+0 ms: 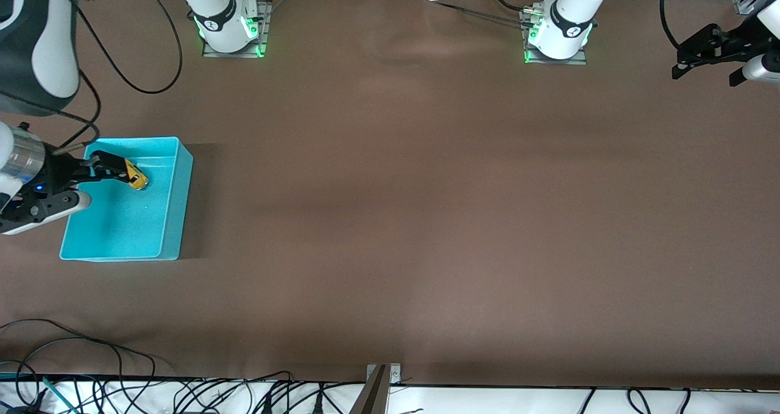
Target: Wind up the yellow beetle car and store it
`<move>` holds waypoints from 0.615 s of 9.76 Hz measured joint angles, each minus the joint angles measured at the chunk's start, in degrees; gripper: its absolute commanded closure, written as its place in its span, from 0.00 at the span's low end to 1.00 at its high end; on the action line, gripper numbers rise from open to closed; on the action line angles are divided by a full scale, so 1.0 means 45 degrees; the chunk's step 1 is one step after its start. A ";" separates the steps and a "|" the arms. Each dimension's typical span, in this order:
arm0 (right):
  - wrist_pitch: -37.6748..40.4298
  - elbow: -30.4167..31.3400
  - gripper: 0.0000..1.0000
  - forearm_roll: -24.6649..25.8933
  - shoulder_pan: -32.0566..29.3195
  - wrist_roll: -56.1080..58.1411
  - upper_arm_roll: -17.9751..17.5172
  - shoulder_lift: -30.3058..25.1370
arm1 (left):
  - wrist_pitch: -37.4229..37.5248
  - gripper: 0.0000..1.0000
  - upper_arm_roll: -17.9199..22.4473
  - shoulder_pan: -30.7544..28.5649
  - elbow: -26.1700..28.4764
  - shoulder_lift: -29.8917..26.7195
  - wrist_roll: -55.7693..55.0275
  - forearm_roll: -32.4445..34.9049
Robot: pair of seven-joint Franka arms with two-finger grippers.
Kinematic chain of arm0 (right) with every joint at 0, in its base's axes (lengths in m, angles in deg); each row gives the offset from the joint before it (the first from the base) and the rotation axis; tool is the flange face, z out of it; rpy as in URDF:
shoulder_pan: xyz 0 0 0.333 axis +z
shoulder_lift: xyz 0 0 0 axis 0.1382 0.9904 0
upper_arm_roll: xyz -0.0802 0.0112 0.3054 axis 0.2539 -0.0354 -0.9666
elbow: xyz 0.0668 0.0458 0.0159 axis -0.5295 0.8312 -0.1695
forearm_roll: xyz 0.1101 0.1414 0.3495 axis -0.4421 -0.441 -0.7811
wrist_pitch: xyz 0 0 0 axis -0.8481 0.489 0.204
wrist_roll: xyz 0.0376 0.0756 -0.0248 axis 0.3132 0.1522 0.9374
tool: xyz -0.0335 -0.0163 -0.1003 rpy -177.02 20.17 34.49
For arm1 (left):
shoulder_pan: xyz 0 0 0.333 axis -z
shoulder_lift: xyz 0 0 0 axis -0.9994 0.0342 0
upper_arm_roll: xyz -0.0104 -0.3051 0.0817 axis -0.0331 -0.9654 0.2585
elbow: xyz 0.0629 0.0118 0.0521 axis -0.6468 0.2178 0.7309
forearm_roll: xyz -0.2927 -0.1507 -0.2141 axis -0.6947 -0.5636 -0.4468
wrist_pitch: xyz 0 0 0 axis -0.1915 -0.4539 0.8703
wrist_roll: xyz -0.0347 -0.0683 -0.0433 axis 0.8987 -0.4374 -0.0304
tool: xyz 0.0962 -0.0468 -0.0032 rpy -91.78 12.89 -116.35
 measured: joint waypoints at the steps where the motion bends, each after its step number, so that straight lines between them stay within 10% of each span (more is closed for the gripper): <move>1: 0.0022 -0.0088 0.00 0.0000 0.0447 -0.1089 -0.0060 -0.0029 | 0.0006 0.00 0.0005 -0.0002 -0.0002 0.0000 0.0000 0.0000; 6: -0.0275 0.1858 0.00 0.0000 0.0770 -0.2686 -0.0447 -0.1171 | 0.0032 0.00 0.0080 -0.0017 -0.0003 0.0001 0.0000 0.0000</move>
